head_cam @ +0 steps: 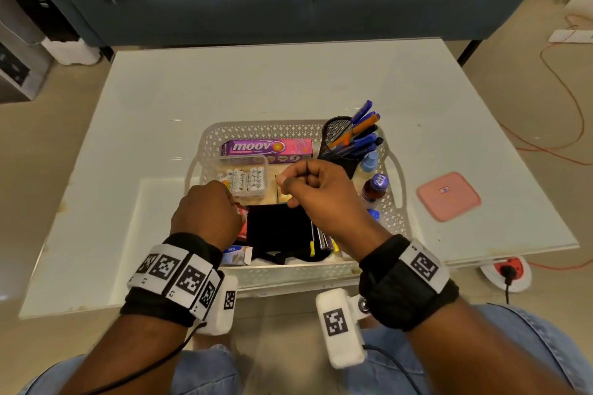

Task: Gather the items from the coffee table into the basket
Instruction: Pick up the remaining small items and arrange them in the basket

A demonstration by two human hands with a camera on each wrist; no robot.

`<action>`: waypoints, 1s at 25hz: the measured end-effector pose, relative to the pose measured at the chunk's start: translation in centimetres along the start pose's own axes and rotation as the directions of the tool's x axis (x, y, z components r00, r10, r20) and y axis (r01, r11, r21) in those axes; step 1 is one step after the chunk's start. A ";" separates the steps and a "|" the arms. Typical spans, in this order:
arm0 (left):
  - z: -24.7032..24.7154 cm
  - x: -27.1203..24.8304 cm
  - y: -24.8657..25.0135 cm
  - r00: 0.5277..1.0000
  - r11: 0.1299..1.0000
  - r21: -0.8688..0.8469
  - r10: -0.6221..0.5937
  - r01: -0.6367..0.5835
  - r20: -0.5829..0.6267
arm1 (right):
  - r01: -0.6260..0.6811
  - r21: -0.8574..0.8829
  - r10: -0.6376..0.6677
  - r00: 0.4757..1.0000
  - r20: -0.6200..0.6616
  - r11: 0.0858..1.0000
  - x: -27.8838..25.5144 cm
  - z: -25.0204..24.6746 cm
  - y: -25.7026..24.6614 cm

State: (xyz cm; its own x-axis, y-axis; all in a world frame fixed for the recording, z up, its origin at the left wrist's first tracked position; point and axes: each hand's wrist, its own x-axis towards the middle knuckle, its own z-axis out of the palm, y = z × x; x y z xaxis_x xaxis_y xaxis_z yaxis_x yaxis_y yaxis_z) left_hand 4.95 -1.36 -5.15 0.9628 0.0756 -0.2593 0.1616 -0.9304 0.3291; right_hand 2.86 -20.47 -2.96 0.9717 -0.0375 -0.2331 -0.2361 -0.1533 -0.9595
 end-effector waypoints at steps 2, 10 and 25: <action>-0.4 -0.2 0.4 1.000 1.000 -0.015 0.019 -0.018 0.015 | 0.037 -0.017 -0.037 0.999 0.008 0.999 -0.1 -1.0 -0.7; -1.2 -2.7 4.7 0.865 0.862 -0.288 0.474 -0.418 0.164 | 0.137 -0.335 -0.226 0.943 -0.242 0.932 -1.6 -13.6 -3.5; -0.4 -3.9 5.6 0.662 0.816 -0.356 0.577 -0.455 0.478 | -0.518 -0.687 0.217 0.850 -0.479 0.509 1.4 -21.0 7.8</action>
State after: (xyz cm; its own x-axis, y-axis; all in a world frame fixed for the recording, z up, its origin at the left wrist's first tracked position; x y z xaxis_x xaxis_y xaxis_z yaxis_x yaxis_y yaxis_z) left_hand 2.15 -6.76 -1.96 0.6269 -0.6588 -0.4159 -0.2286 -0.6659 0.7102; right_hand 2.34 -42.46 -7.43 0.7747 -0.5387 -0.3311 -0.6236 -0.7374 -0.2594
